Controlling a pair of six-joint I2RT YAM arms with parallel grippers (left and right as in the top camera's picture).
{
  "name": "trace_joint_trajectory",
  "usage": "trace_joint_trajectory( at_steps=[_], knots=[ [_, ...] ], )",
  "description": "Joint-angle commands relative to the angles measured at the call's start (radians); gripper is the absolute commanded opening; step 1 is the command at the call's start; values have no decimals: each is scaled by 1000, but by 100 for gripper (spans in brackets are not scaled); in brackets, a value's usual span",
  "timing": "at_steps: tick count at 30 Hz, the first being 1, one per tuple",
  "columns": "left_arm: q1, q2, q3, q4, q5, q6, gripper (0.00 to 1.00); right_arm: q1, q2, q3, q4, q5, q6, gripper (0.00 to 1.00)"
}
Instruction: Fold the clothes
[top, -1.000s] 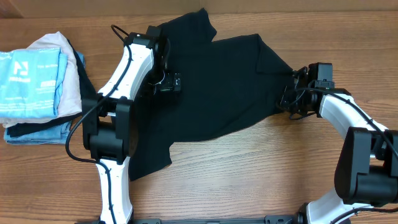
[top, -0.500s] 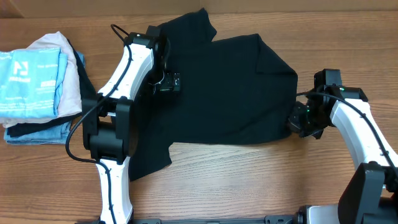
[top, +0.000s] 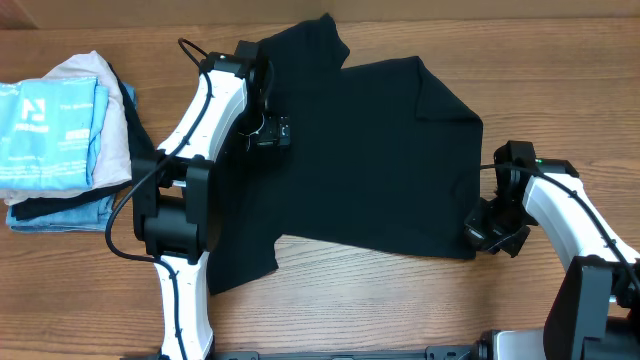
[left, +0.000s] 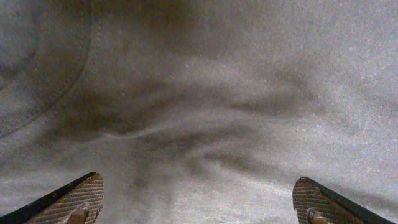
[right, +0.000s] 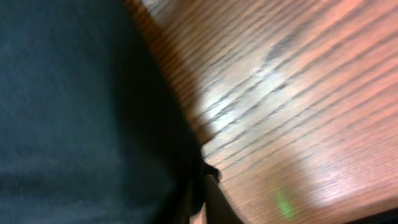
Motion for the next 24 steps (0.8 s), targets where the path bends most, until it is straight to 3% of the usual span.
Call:
trace_joint_trajectory(
  at_steps=[1,2,3,6,7,8,9,18,24],
  knots=[
    [4,6,21,9,-6,19,100,2,-16,-6,10,68,45,46],
    [4,6,21,10,-6,19,100,2,-15,10,9,68,44,72],
    [4,6,21,9,-6,19,100,2,-16,28,1,67,44,78],
    [4,6,22,8,2,19,100,2,-16,114,-36,36,20,78],
    [4,6,22,6,2,19,100,2,-16,129,-35,-17,-17,69],
    [4,6,22,0,2,19,100,2,-16,128,-31,-57,-41,50],
    [4,6,21,-7,1,19,100,2,-15,118,-24,-84,-50,4],
    [4,6,21,-7,0,19,100,3,-14,-136,184,-98,-46,4],
    [4,-8,72,-14,21,19,100,2,-15,-105,203,-103,-47,4]
  ],
)
